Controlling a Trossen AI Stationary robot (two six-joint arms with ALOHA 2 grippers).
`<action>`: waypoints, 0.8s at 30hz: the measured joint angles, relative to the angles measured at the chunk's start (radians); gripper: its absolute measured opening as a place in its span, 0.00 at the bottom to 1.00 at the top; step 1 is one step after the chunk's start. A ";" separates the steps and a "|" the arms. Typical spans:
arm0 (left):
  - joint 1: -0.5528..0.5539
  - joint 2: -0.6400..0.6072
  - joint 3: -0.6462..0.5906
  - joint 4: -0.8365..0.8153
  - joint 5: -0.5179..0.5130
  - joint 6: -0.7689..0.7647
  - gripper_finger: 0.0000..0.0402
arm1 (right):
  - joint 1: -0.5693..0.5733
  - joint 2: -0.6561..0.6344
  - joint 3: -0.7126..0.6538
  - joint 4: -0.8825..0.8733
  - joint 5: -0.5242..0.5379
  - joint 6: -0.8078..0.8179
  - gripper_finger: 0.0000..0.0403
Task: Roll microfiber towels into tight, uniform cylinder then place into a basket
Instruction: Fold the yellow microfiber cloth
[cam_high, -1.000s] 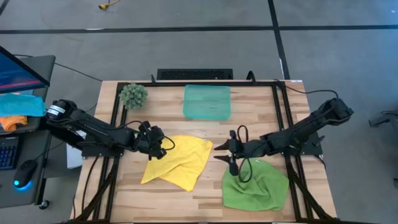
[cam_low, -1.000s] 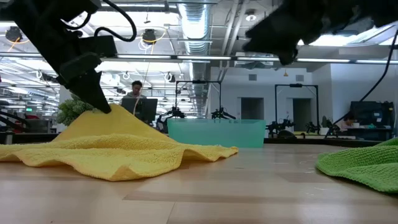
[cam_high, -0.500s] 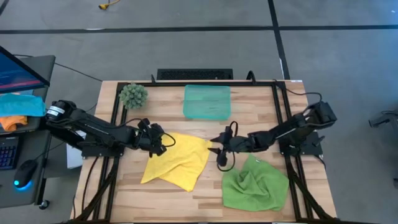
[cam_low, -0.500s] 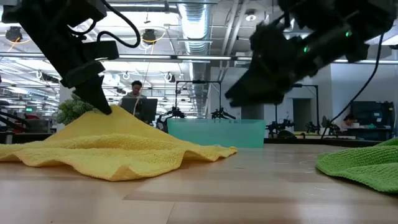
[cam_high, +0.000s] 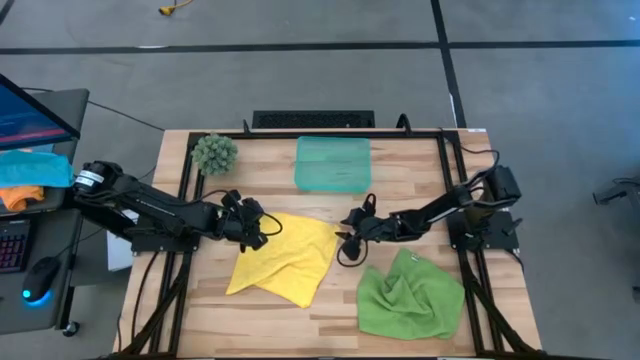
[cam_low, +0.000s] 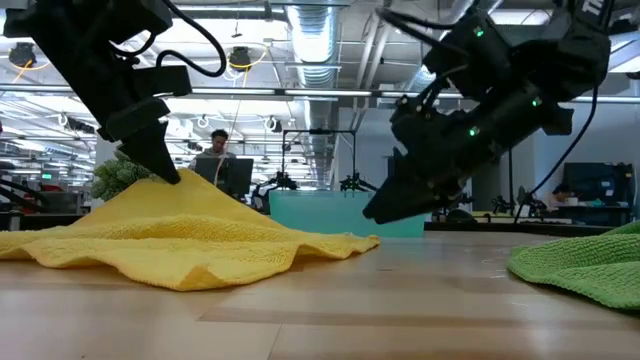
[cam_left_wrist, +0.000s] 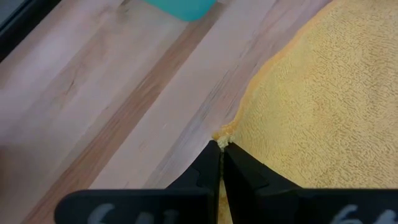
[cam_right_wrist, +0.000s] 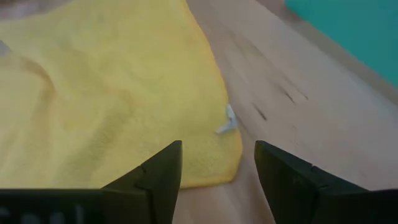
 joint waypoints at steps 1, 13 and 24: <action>0.000 0.000 0.000 0.000 0.000 0.000 0.00 | -0.002 0.009 0.000 0.005 0.000 0.000 0.55; 0.000 0.000 0.000 0.000 0.000 0.000 0.00 | -0.031 0.116 0.073 -0.002 0.005 -0.005 0.54; 0.000 0.000 0.000 0.001 0.000 -0.001 0.00 | -0.034 0.125 0.110 -0.076 -0.005 0.023 0.54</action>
